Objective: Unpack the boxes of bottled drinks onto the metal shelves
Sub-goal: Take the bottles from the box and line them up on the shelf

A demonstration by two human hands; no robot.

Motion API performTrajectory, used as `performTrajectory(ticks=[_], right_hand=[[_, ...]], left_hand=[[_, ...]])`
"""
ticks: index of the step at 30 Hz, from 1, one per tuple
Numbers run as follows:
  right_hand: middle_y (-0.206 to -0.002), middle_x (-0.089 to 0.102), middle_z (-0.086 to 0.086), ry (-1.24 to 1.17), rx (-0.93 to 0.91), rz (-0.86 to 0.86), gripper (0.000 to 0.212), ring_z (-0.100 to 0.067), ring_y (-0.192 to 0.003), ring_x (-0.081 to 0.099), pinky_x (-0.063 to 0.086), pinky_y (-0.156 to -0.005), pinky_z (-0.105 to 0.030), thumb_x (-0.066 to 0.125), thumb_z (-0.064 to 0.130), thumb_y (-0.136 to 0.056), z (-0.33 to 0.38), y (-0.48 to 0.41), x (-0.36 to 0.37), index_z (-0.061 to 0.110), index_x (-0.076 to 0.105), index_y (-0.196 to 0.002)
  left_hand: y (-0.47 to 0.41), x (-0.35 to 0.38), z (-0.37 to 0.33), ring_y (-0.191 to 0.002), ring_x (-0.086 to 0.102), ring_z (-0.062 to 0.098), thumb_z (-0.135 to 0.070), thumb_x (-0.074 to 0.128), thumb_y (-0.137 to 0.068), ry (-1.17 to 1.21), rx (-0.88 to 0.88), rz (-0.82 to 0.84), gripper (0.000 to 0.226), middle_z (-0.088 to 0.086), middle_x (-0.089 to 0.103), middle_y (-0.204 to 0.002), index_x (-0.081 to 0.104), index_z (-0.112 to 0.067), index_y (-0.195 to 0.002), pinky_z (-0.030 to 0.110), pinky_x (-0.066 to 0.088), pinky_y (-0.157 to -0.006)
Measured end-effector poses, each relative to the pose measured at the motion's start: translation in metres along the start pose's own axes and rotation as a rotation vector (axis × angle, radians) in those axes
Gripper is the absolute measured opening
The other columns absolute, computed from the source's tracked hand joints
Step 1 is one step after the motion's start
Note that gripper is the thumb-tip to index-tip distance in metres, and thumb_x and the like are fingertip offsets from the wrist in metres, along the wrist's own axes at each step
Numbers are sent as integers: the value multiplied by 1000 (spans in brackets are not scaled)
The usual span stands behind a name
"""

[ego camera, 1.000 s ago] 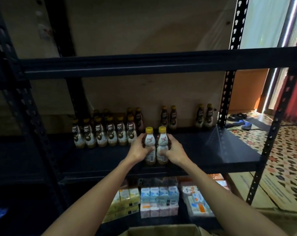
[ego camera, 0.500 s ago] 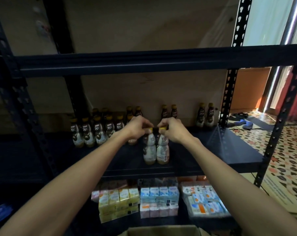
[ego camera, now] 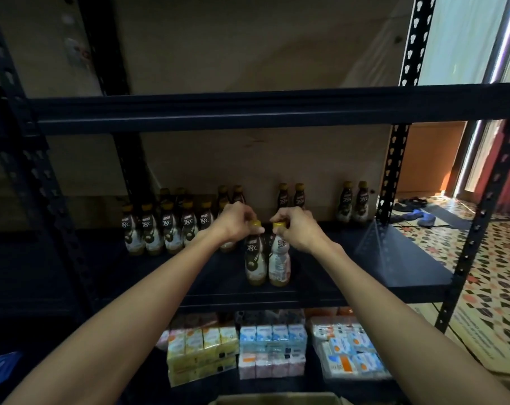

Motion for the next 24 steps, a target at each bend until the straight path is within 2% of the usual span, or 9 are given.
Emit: performTrajectory(ticks=[2,3,7,11,13,15,17,20,24], right_hand=[[-119,60,-4,-13,10,4,17,-17,-102,61,51,-87,-29,71,28,-92,0,1,-1,39,68,-104],[-119,59,-4,-6,14,6,17,-18,-103,60,50,-87,-29,70,27,-92,0,1,0,39,67,-104],[-111,64,-4,21,-3,15,16,-19,-102,62,55,-93,-41,74,29,-88,6,4,0,40,64,-92],[-110,58,0,0,-42,-61,12,-15,-103,59,51,-89,-32,76,31,-88,10,6,-6,27,68,-96],[-110,63,2,-22,-38,-70,19,-11,-106,58,48,-89,-25,74,25,-91,10,5,-9,29,70,-108],[-106,68,4,-96,-26,-38,43,-5,-103,59,48,-89,-14,69,12,-93,10,5,-9,31,63,-132],[-114,69,2,-133,-24,-11,53,-7,-110,62,46,-89,-7,66,8,-94,11,6,-9,31,56,-141],[-136,61,-2,-66,-18,9,40,-16,-133,49,37,-106,-22,66,19,-96,11,9,-5,25,63,-135],[-124,53,0,-35,-59,-75,31,-16,-122,50,39,-101,-24,73,29,-92,11,11,-8,20,71,-121]], left_hand=[[-1,6,-3,-115,60,21,-34,81,-80,-29,1,61,61,4,63,-124,56,-21,-134,33,52,-93],[0,8,-5,-118,59,22,-28,81,-81,-61,8,84,62,5,61,-130,54,-22,-137,33,51,-96],[4,11,-4,-111,62,21,-20,81,-81,-60,-15,30,49,6,64,-120,63,-19,-127,32,52,-95],[8,10,0,-107,62,21,-27,81,-80,-50,-33,22,47,7,61,-121,62,-26,-122,36,53,-95],[11,9,-3,-106,62,21,-29,79,-82,-74,-21,27,45,7,61,-121,61,-27,-123,35,53,-93],[12,9,-4,-110,61,22,-29,76,-85,-93,-14,26,46,6,61,-123,58,-26,-128,34,51,-92],[13,11,-3,-115,59,22,-29,74,-88,-104,-11,13,47,5,62,-126,55,-26,-131,36,50,-95],[15,12,-4,-118,58,23,-29,71,-90,-110,-15,1,48,5,61,-128,53,-27,-134,40,50,-98],[14,12,-5,-118,57,24,-29,72,-89,-109,-12,0,48,6,61,-128,54,-27,-133,41,50,-97]])
Point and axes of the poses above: each hand's wrist, its own y-axis away from the middle knuckle, its own x-axis out of the palm, z = x × y, the point moved 9 cm from there along -y, towards the middle knuckle
